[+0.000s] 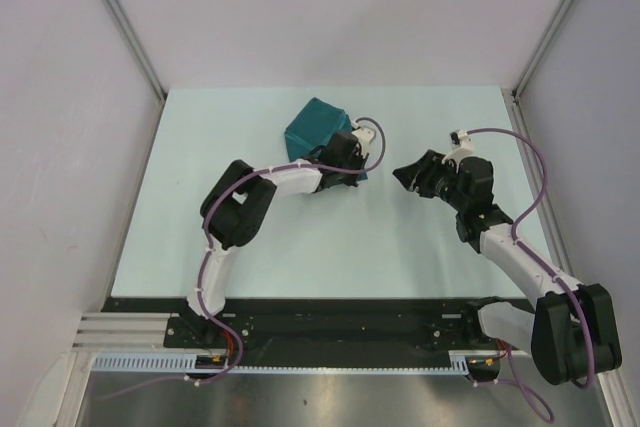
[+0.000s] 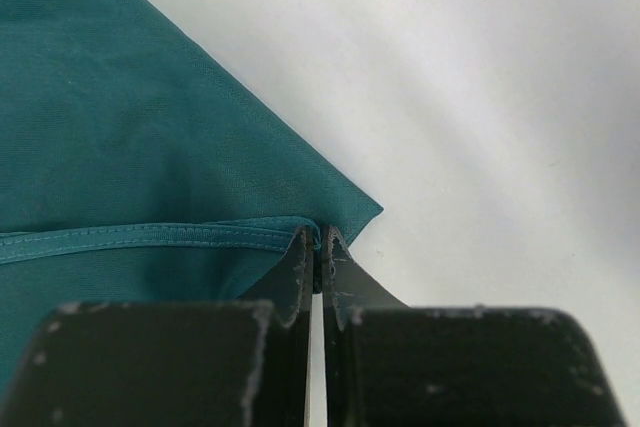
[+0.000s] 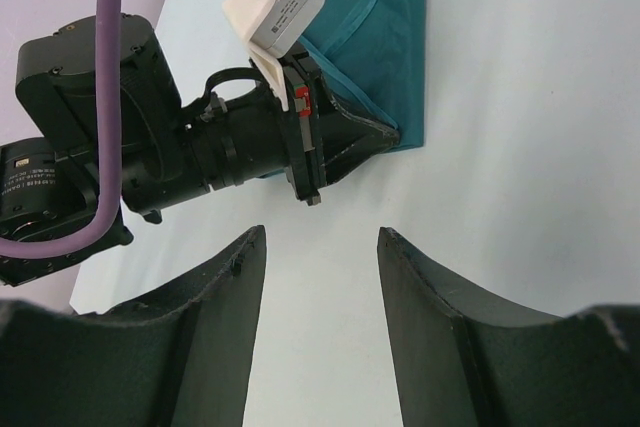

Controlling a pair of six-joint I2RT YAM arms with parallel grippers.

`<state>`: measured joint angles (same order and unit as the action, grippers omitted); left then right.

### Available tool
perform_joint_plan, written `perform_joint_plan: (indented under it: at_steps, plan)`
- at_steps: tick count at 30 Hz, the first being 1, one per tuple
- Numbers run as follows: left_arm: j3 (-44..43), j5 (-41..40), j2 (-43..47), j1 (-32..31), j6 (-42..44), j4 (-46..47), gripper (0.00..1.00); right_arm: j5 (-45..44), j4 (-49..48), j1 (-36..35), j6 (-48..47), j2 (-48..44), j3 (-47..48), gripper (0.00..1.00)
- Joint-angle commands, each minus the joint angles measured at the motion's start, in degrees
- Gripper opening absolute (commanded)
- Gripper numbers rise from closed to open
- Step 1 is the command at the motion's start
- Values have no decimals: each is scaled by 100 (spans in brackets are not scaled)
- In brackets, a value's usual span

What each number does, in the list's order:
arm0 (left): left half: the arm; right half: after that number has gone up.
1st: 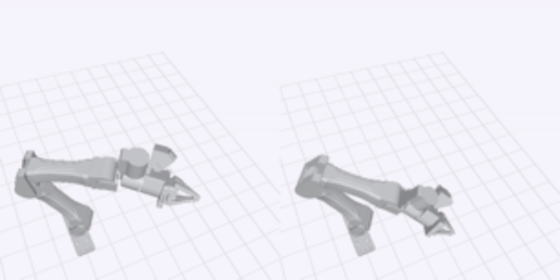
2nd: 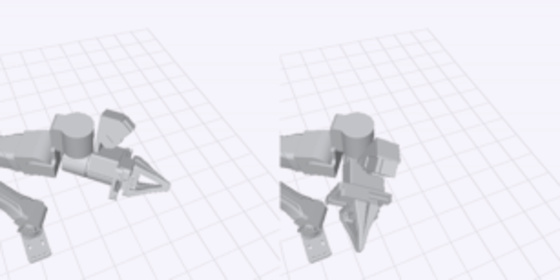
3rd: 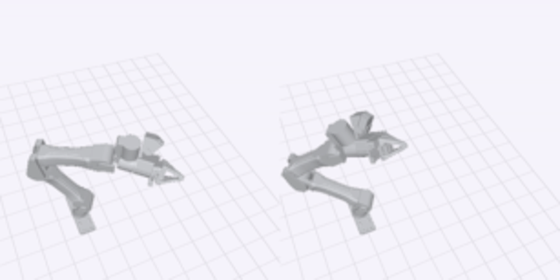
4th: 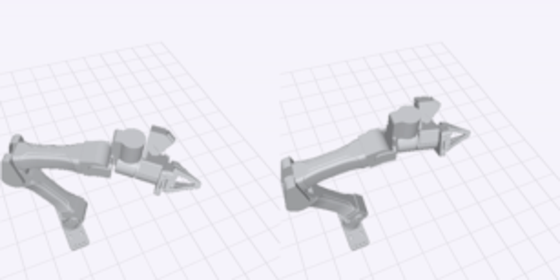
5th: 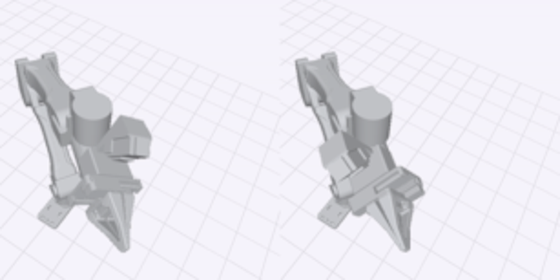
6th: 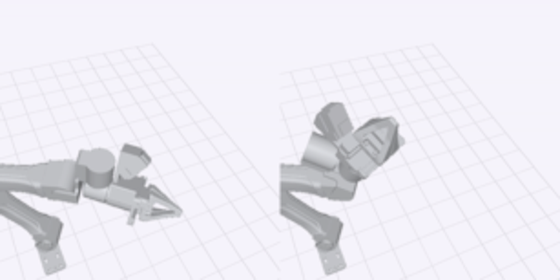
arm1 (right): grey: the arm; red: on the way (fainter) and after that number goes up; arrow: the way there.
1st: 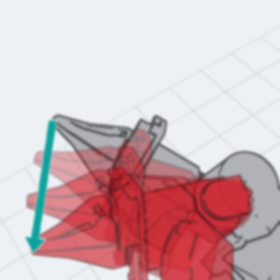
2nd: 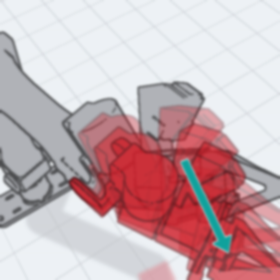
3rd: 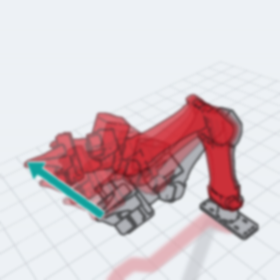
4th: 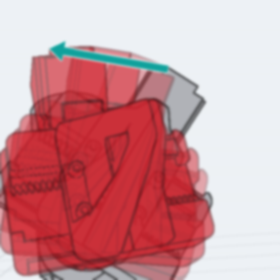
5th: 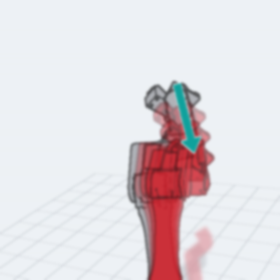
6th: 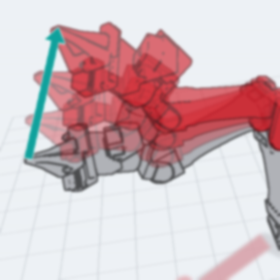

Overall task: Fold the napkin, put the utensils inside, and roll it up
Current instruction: Fold the napkin

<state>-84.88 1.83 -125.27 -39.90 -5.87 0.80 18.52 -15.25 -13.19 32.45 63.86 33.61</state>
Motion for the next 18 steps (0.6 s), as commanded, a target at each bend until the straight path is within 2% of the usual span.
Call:
perform_joint_plan:
  at_steps: [1, 18]
  plan:
    - [-265, -24, -146, -88, 191, 26, 0, 90, -75, 18, -45, 22, 23, 54]
    - [-591, 28, -349, -123, -99, -124, 0, 160, -22, 27, -72, 127, 14, 54]
